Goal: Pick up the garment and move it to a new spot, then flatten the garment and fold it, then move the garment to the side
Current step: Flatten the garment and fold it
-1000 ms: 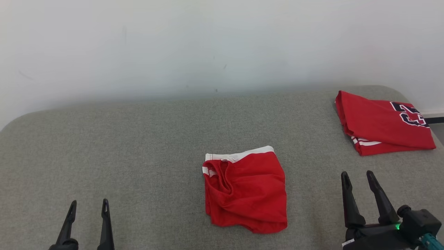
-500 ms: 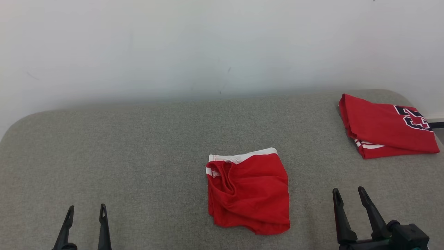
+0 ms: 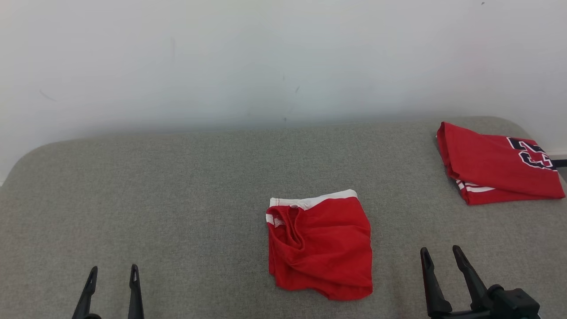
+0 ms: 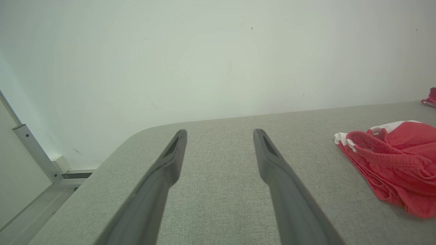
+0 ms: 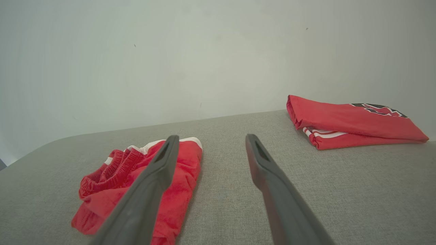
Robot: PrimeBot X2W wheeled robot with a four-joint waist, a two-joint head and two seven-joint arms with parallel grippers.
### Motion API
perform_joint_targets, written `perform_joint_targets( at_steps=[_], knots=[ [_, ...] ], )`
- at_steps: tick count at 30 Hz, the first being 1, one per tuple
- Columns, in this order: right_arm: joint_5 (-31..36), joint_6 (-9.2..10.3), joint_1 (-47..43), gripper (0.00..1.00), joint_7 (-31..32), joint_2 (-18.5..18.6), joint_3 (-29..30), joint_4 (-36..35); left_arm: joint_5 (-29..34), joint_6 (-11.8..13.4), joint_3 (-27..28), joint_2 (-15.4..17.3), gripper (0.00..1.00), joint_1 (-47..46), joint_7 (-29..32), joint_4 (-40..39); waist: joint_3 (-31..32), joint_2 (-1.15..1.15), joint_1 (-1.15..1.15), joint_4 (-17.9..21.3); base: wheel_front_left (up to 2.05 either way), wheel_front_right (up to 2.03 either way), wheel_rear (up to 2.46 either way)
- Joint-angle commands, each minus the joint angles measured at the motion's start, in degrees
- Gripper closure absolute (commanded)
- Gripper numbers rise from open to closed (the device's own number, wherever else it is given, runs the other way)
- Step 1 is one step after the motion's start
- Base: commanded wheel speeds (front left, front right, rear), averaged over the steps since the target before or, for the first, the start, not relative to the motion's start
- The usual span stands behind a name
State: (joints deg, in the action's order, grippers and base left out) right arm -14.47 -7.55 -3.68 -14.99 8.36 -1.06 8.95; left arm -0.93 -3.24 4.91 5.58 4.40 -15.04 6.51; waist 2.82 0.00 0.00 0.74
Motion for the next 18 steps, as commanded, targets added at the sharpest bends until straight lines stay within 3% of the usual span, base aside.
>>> perform_joint_targets(
  at_steps=[1,18],
  knots=[
    [0.39,0.16,0.13,0.00,-0.22,-0.05,-0.12,0.15,0.47,0.18,-0.05,0.13,0.00,0.61,-0.19,-0.03,0.00,0.00,0.00,-0.01,0.00,0.00,0.00],
    [0.41,0.16,0.30,0.00,-0.23,-0.13,-0.38,1.14,0.34,0.75,-0.76,0.40,0.00,1.04,-0.19,-0.42,-0.01,0.00,0.00,-0.19,0.00,0.00,0.00]
  ],
)
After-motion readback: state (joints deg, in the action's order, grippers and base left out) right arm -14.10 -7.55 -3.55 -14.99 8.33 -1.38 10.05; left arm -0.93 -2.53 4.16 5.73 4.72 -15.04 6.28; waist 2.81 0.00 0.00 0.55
